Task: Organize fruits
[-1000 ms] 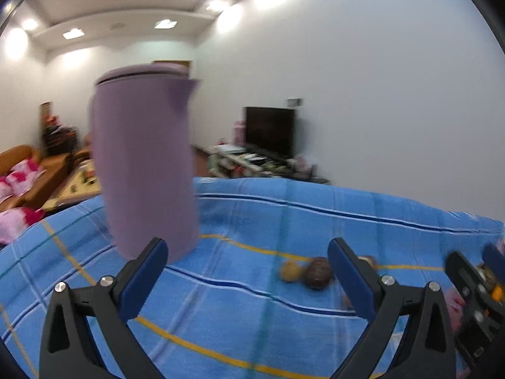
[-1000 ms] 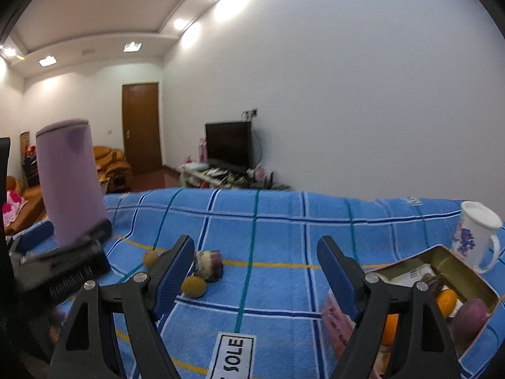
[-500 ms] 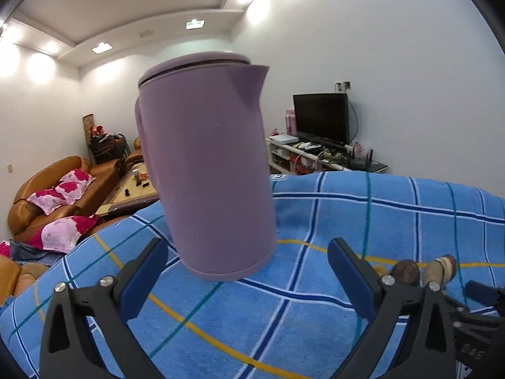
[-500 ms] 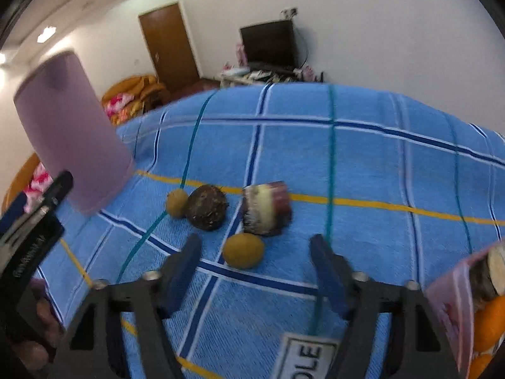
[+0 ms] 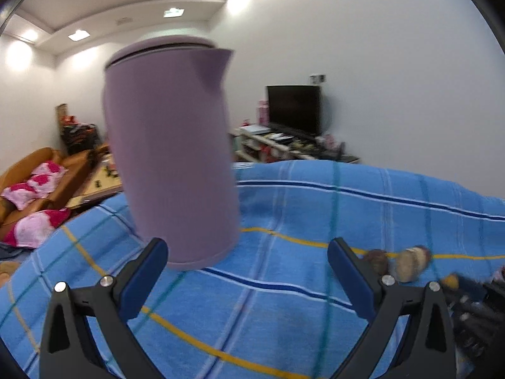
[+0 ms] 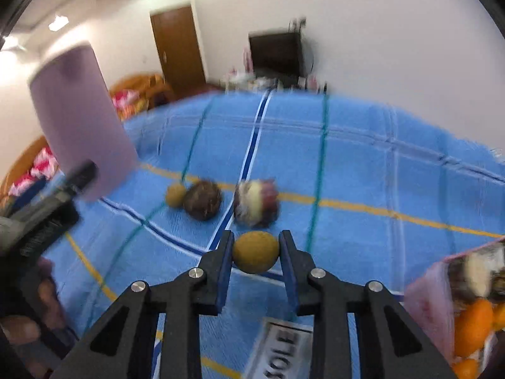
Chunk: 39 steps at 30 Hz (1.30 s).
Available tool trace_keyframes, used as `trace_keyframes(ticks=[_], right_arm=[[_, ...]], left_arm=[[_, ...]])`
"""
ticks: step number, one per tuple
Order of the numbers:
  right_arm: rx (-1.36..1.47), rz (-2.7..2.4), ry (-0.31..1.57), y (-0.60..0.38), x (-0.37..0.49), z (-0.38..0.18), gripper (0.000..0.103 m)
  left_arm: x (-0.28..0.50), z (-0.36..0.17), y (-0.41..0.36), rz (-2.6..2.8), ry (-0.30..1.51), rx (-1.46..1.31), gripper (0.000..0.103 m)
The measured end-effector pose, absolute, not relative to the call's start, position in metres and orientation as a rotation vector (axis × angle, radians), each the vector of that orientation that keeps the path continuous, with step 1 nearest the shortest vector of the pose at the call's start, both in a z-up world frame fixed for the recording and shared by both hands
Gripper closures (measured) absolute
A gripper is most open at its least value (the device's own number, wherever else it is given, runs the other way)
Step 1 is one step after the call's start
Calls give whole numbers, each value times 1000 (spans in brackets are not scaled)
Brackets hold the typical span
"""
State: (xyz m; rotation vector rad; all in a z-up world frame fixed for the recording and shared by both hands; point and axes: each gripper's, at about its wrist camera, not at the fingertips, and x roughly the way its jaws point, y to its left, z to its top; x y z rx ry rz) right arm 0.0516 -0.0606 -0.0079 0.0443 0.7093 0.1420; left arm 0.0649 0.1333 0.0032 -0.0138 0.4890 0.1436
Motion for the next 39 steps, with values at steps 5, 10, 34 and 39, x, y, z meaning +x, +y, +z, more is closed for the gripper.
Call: trace_keyframes(ticks=[5,10,34,39], right_arm=[[36,81,545,-88,17,24,72],[37,28,458,-111,-7,34,72],[171,13,510,-158,-10,28,72],[146,1,464,-158,-14,31,72]], left_arm=[[60,7,93,-86,507,-9,0],[74,14,42,-198,587,-1,2],[135,-32,-34,-82,873,43,64],[116,-24,-22,-142,820,-48,64]])
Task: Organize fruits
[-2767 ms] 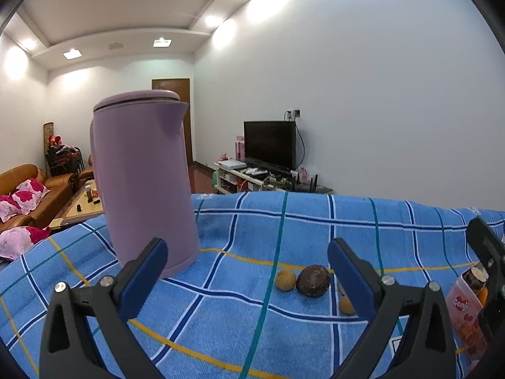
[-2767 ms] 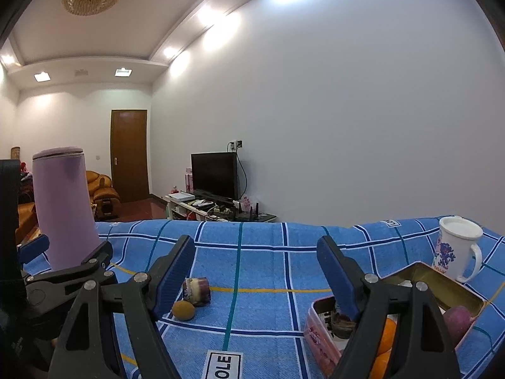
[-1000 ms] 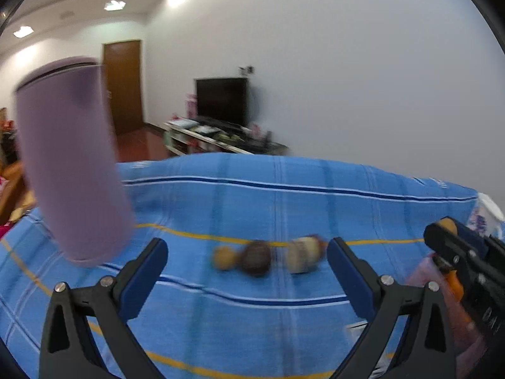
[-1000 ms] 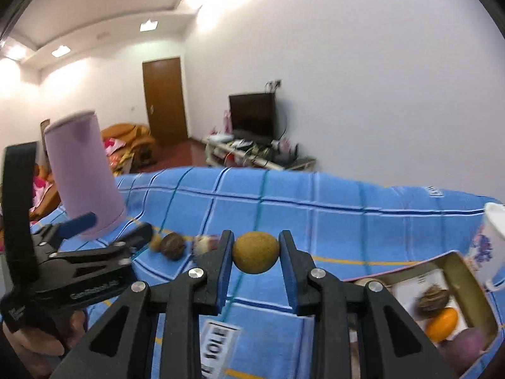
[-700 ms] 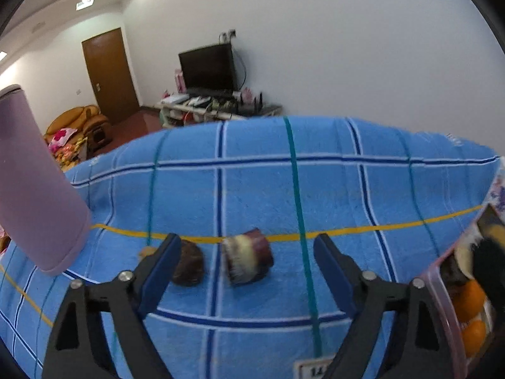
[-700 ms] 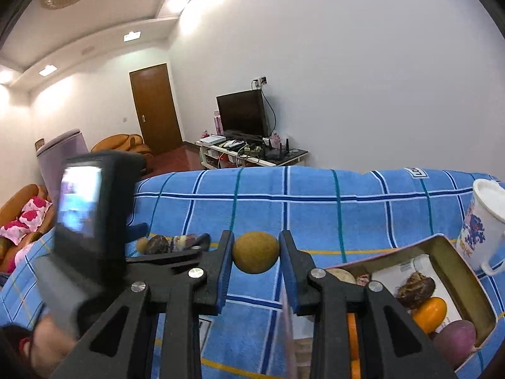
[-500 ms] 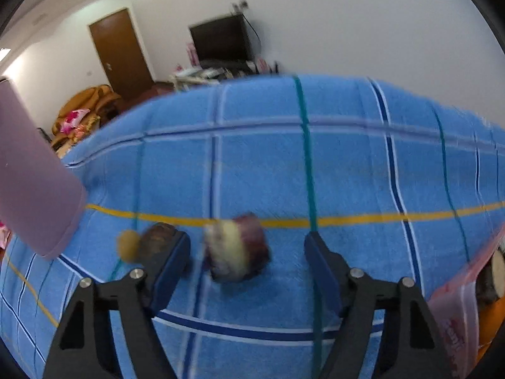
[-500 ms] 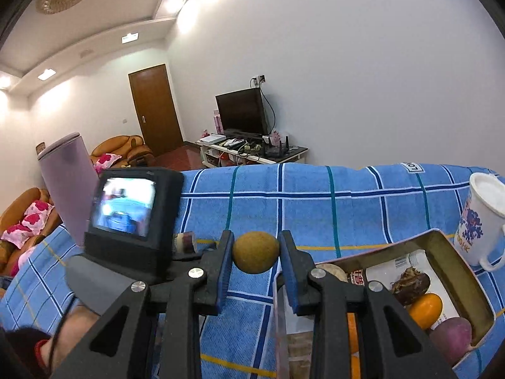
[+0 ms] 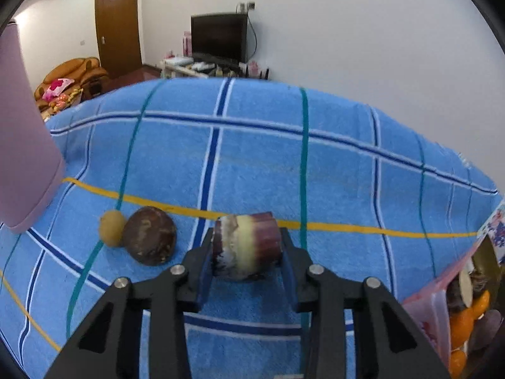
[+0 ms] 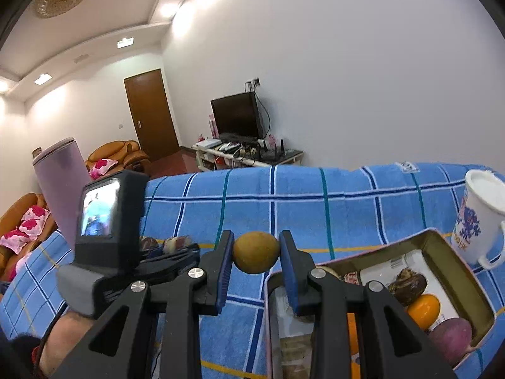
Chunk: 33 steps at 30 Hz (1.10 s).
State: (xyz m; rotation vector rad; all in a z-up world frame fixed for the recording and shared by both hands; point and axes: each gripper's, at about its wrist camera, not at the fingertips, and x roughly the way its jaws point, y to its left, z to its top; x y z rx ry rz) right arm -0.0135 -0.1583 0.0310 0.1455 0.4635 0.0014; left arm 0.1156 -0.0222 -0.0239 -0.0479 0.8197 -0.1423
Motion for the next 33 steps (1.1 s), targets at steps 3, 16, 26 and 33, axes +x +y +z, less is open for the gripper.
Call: trace_keyframes(ticks=[3,16,26,33], right_arm=[[149,7,450,-158,-16,32,72],[77,19,409,-151,-37,35,72],[59,20,410,-170,-57,33,72],[55,30,403,-183,-67,34,72]], left_arm=[[97,-12,-22,-143,722,-38,64],[37,12,-25,-89,563,-22,64],[14,12,-30,-85,535,-17,64],[3,12,-39,-102,521,-9,64]])
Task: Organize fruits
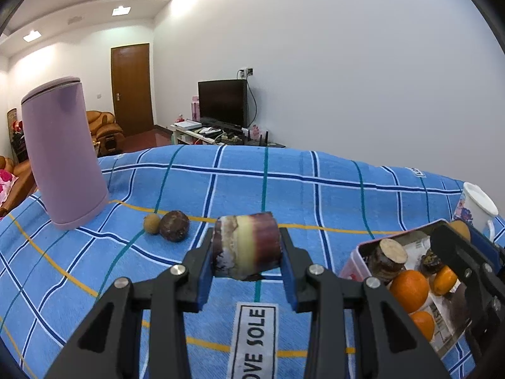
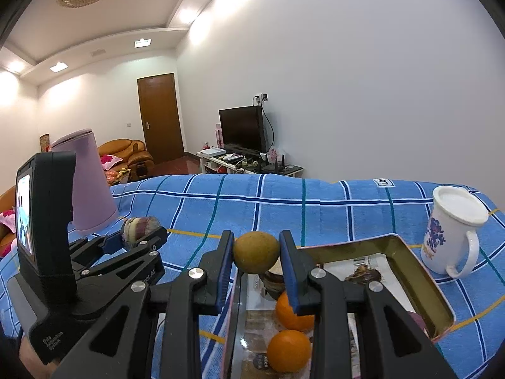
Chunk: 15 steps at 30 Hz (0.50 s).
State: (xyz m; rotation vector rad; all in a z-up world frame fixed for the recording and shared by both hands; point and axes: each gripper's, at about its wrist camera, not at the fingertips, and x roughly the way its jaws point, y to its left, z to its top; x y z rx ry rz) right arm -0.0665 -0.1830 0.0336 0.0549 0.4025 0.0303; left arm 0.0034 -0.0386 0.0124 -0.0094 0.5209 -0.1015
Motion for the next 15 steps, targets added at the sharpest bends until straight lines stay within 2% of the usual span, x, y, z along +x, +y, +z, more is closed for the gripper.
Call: trace_keyframes(ticks=[15], right_arm=[[66,-1,389,-214,-82,36,72]], left_arm=[[-13,20,-46,-147,476,-32,64]])
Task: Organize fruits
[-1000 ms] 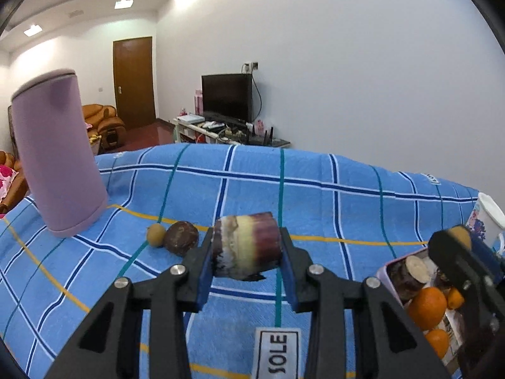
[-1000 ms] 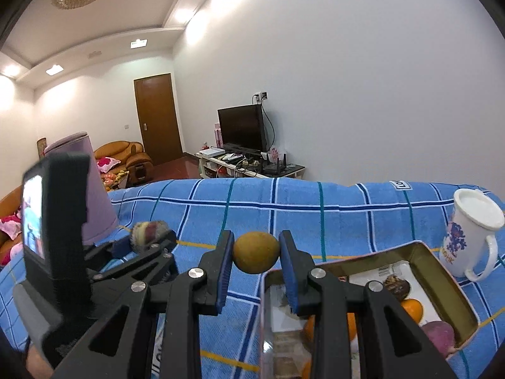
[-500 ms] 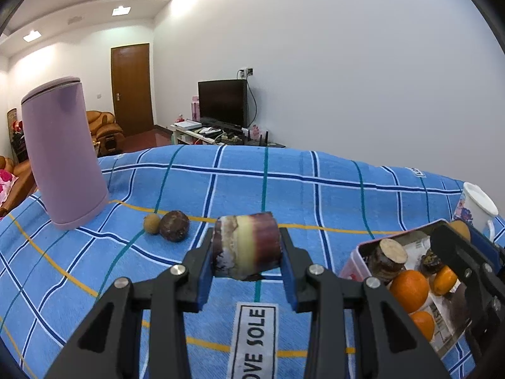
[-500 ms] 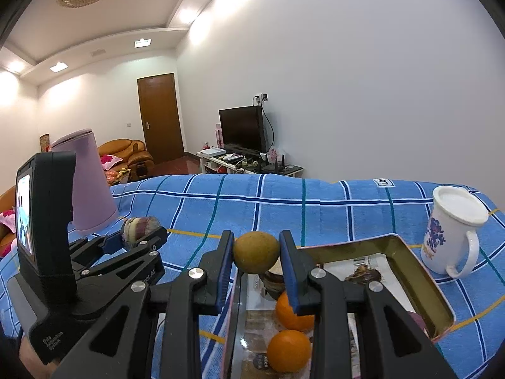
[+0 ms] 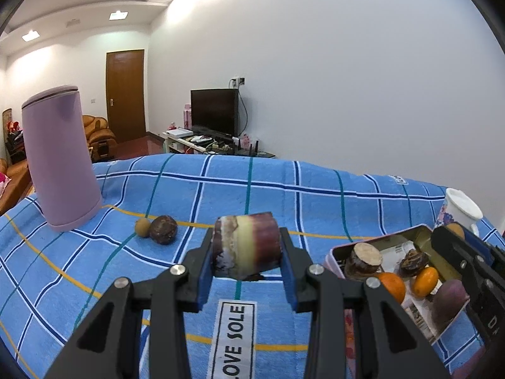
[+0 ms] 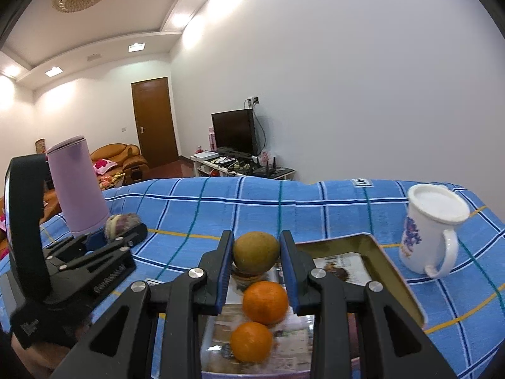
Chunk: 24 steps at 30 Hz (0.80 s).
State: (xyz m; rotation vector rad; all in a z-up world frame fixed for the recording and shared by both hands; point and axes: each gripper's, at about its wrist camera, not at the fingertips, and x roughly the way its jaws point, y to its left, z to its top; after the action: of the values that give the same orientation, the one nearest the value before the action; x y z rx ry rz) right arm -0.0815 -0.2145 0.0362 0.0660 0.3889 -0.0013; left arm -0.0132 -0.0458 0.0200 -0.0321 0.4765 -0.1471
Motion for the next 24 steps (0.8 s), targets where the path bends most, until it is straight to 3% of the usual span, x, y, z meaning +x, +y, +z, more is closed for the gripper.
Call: trace_keyframes(ticks=[24], right_arm=[[97,-185,372,-311,-104,41,72]], left_arm=[[-37,25,-131,-391,475,49,64]])
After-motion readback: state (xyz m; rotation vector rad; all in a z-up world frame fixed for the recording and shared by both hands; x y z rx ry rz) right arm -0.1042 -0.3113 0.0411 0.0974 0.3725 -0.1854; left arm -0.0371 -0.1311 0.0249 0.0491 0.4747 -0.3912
